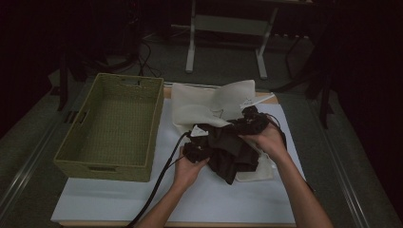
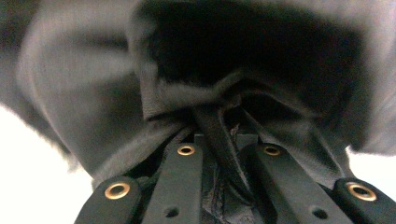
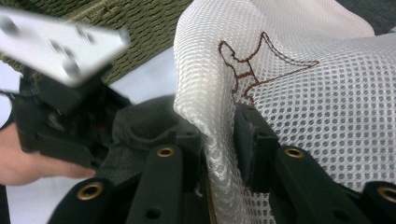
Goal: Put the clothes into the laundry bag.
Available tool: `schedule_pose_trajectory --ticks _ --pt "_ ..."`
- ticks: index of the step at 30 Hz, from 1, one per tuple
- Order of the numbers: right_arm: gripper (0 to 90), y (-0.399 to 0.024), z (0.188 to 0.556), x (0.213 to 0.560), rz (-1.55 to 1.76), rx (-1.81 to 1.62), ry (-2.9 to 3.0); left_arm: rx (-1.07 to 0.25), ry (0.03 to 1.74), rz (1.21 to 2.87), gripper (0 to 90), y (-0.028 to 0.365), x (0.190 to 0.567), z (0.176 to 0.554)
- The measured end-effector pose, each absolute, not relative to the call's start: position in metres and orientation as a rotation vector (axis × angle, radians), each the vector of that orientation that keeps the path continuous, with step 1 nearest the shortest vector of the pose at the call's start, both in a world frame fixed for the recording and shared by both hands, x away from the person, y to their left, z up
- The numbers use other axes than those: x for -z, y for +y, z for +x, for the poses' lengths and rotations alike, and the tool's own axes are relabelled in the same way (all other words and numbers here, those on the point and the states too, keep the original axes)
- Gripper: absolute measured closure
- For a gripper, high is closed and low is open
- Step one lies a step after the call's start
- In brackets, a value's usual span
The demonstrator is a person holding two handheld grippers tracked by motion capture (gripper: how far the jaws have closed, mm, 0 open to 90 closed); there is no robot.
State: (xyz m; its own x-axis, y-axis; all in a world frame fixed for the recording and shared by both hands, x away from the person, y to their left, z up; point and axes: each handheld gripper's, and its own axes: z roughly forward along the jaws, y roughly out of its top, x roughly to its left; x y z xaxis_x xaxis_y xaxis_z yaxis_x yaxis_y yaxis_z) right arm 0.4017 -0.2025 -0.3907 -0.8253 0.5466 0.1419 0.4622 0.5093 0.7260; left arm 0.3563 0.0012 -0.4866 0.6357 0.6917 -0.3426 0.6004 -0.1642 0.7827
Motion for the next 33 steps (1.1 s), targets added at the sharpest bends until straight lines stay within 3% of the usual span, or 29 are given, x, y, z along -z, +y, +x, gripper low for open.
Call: schedule_pose_trajectory --ticks 6,15,20,26,29,33 --pt "55.6 -0.211 0.402 0.392 0.889 -1.25 2.66 -0.133 1.032 1.838 86.2 0.001 0.474 0.369" --pt "19.1 -0.202 0.39 0.4 0.712 -1.165 2.748 -0.1 1.049 1.815 86.1 0.004 0.467 0.377" --pt "11.3 -0.19 0.383 0.41 0.606 -1.019 2.736 -0.061 1.07 1.799 86.1 0.006 0.464 0.382" --pt "13.8 -0.176 0.376 0.419 0.515 -0.804 2.651 -0.016 1.09 1.776 86.0 0.008 0.463 0.384" --pt "25.4 -0.171 0.376 0.423 0.496 -0.677 2.56 -0.013 1.088 1.771 85.9 0.009 0.462 0.384" --pt "52.7 -0.17 0.378 0.424 0.494 -0.595 2.49 -0.018 1.089 1.782 84.7 0.009 0.462 0.383"
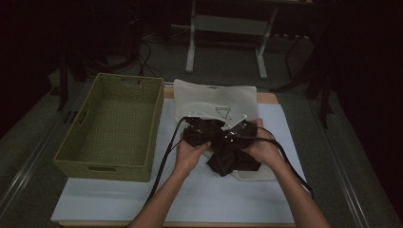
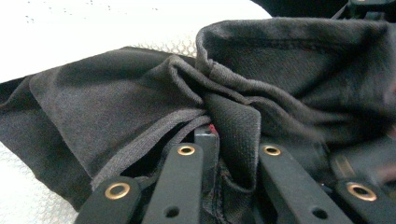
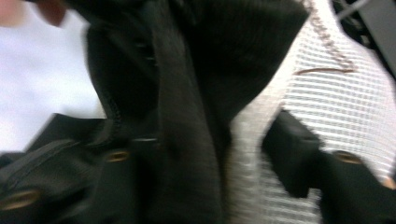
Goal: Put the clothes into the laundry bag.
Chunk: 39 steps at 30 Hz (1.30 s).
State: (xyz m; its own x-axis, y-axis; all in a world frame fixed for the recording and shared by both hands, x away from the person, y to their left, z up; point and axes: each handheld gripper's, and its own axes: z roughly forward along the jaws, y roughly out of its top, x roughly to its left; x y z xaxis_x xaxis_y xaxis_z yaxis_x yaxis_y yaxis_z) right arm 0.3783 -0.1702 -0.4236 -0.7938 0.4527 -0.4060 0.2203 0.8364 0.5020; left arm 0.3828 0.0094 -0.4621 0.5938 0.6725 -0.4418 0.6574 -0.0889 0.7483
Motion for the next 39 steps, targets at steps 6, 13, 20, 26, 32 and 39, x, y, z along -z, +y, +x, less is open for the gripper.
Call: schedule_pose_trajectory --ticks 6,13,20,26,32,39 --pt "71.2 -0.174 0.384 0.419 0.539 -0.596 2.467 -0.022 1.063 1.796 77.4 0.009 0.463 0.379" --pt "75.7 -0.177 0.387 0.417 0.586 -0.632 2.469 -0.069 1.034 1.835 67.8 0.008 0.461 0.372" --pt "78.1 -0.185 0.394 0.411 0.691 -0.711 2.472 -0.152 0.984 1.888 59.4 0.01 0.46 0.354" --pt "79.5 -0.191 0.402 0.405 0.822 -0.804 2.465 -0.166 0.954 1.91 57.5 0.011 0.462 0.34" --pt "79.6 -0.196 0.408 0.402 0.896 -0.863 2.458 -0.137 0.92 1.949 56.6 0.01 0.472 0.322" --pt "79.4 -0.197 0.409 0.401 0.901 -0.875 2.466 -0.06 0.915 2.036 55.2 0.002 0.5 0.301"
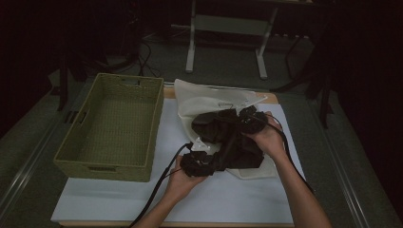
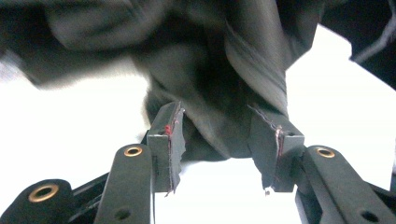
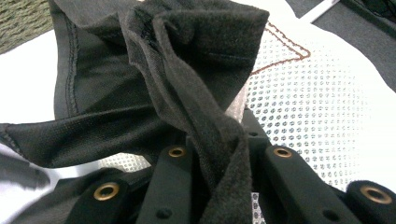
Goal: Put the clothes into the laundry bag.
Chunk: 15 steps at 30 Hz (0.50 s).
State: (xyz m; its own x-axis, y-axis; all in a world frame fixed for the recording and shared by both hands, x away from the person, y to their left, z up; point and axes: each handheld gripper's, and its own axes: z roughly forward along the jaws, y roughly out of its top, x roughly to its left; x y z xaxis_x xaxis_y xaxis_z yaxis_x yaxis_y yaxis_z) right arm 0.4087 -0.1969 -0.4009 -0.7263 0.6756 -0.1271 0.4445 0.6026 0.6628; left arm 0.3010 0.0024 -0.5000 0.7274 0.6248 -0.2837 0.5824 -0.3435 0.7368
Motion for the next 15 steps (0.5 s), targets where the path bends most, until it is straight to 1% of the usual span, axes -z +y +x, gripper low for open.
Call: schedule_pose_trajectory --ticks 4,7,9,12,15 --pt "79.3 -0.196 0.409 0.401 0.904 -0.88 2.466 -0.026 0.864 2.093 55.0 -0.012 0.511 0.293" --pt "79.3 -0.195 0.409 0.401 0.907 -0.882 2.467 -0.017 0.852 2.09 56.5 -0.022 0.513 0.296" --pt "79.2 -0.195 0.409 0.402 0.906 -0.879 2.468 0.032 0.848 2.078 58.3 -0.031 0.515 0.3" --pt "79.2 -0.195 0.409 0.402 0.909 -0.885 2.468 -0.001 0.848 2.099 58.1 -0.042 0.516 0.305" --pt "79.2 -0.195 0.409 0.402 0.908 -0.883 2.469 0.016 0.884 2.061 57.8 -0.049 0.517 0.314"
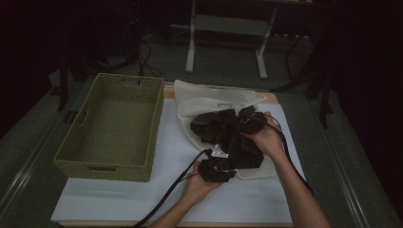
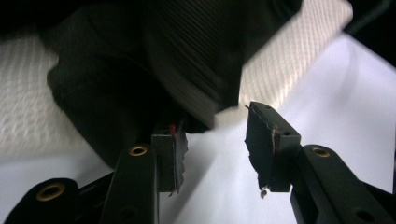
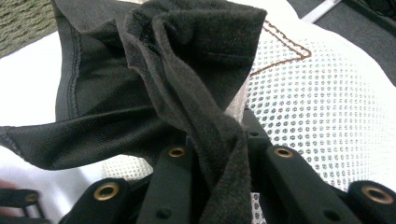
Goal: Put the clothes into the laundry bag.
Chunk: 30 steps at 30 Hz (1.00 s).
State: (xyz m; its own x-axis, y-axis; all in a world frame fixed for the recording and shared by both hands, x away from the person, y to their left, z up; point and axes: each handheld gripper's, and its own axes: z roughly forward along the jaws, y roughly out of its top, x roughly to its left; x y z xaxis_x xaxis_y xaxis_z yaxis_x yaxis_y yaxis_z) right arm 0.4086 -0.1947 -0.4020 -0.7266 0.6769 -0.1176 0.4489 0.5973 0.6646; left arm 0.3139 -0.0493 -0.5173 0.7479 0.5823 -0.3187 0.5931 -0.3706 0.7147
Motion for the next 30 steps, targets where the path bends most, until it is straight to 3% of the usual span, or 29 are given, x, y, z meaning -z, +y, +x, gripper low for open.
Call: schedule_pose_trajectory --ticks 6,10,16,19,25,28,30 --pt "79.1 -0.193 0.409 0.403 0.912 -0.892 2.473 -0.048 0.914 2.071 54.9 -0.07 0.517 0.323" --pt "79.1 -0.191 0.408 0.405 0.907 -0.894 2.478 -0.111 0.981 2.081 46.7 -0.086 0.519 0.33" --pt "79.0 -0.193 0.408 0.404 0.902 -0.89 2.477 -0.34 1.022 2.124 39.0 -0.104 0.521 0.327" --pt "79.1 -0.196 0.408 0.402 0.899 -0.887 2.473 -0.532 1.062 2.167 40.9 -0.104 0.523 0.326" --pt "79.2 -0.205 0.409 0.4 0.922 -0.903 2.454 -0.599 1.117 2.164 41.1 -0.084 0.523 0.328" --pt "79.3 -0.208 0.409 0.398 0.922 -0.897 2.447 -0.606 1.13 2.171 48.9 -0.079 0.522 0.328" --pt "79.3 -0.209 0.408 0.397 0.922 -0.889 2.442 -0.573 1.118 2.174 62.1 -0.073 0.523 0.329"
